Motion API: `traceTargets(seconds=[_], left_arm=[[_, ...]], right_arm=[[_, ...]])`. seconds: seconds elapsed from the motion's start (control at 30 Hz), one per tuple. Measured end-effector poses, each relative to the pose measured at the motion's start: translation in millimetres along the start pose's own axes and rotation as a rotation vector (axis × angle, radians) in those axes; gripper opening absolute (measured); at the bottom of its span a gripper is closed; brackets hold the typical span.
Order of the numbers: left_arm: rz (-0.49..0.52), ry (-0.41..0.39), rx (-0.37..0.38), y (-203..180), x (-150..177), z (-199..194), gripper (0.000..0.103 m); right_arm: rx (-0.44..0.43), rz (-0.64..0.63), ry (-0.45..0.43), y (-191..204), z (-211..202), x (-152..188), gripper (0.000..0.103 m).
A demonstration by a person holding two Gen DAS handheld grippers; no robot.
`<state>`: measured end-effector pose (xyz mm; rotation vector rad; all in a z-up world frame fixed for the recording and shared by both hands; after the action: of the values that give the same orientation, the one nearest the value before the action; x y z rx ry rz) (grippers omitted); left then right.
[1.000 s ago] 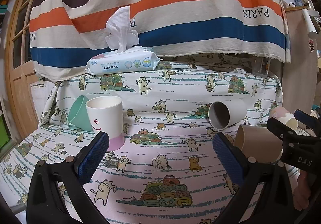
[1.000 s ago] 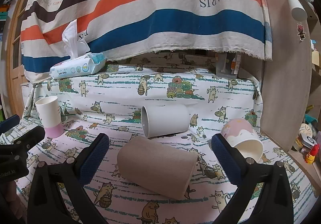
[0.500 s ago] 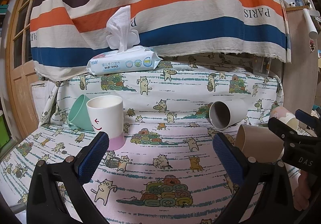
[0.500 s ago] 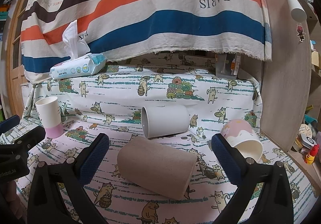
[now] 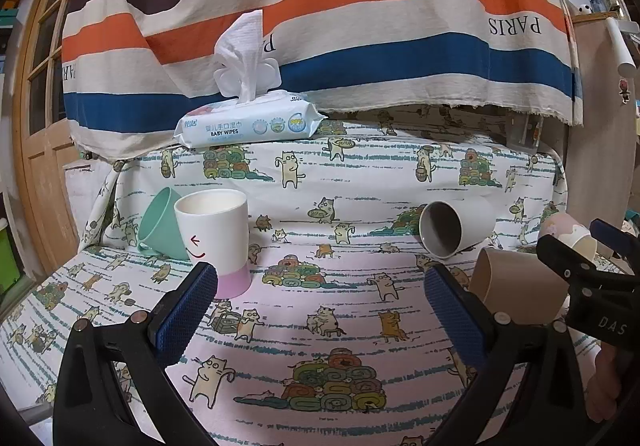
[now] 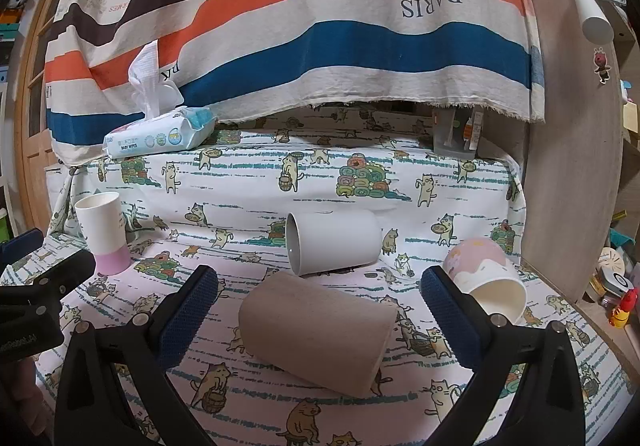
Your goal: Flip cup upside down
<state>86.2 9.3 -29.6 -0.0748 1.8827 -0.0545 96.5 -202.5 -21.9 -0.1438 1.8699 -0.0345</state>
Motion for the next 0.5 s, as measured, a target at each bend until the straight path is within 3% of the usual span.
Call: traceTargets(seconds=[0.5], left_arm=[[0.001, -0.004, -0.007, -0.3, -0.7, -0.1, 0.103]], right_arm=[[-0.028, -0.009, -0.002, 1.9, 0.5, -0.8, 0.102]])
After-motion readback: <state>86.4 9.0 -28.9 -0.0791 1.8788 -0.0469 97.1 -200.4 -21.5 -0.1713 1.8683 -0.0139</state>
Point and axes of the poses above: each gripper's, at about its wrist camera, not at the fingertips, and z roughly the way its jaws point, y to its left, x to its underside, the point moved 9 cm from there along z, roughly the way its jaws point, and after that the axes turned 4 degrees about -z, right-handed, at the moved point
